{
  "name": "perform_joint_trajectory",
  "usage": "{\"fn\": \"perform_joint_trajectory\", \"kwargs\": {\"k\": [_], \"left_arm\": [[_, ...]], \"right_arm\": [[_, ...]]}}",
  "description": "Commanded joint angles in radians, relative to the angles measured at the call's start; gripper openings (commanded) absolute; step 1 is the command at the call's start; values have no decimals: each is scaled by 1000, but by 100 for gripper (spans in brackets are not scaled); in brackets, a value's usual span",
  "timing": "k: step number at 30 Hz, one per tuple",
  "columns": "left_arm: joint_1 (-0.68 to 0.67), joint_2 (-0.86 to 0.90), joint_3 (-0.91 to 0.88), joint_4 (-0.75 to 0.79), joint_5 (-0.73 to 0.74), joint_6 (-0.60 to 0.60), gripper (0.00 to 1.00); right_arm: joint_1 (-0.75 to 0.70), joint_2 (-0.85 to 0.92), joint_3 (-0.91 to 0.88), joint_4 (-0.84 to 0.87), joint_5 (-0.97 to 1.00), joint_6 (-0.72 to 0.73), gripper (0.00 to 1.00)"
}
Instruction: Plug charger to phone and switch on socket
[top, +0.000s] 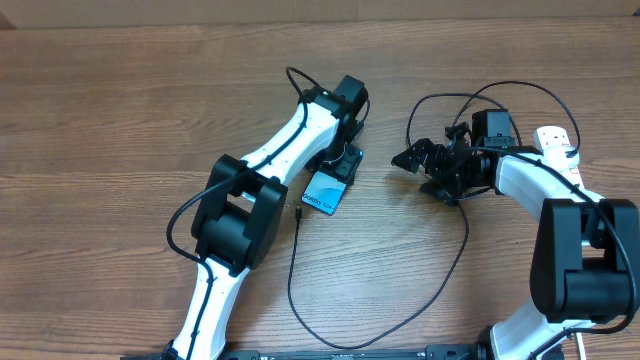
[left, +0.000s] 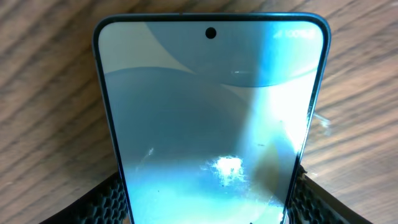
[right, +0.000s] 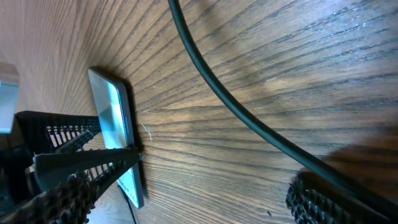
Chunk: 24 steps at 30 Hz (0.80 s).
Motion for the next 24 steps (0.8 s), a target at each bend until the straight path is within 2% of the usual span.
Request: {"fn": "perform_joint_trajectory", "kwargs": {"k": [1, 4, 11, 14, 19, 24], "left_arm": [[21, 39, 64, -34, 137, -49, 60], [40, 39, 128, -90, 138, -84, 60], [59, 39, 261, -188, 193, -150, 61], [59, 39, 285, -193, 214, -199, 62], [59, 39, 285, -195, 232, -198, 63], [59, 39, 285, -194, 317, -198, 63]], "right_arm": [[-10, 32, -25, -2, 17, -71, 100], [-10, 32, -25, 4, -90, -145, 100], [-5, 32, -25, 11, -259, -151, 100], [14, 32, -25, 9, -327, -167, 100], [65, 32, -25, 54, -449, -191, 99], [128, 32, -25, 104, -449, -166, 97]]}}
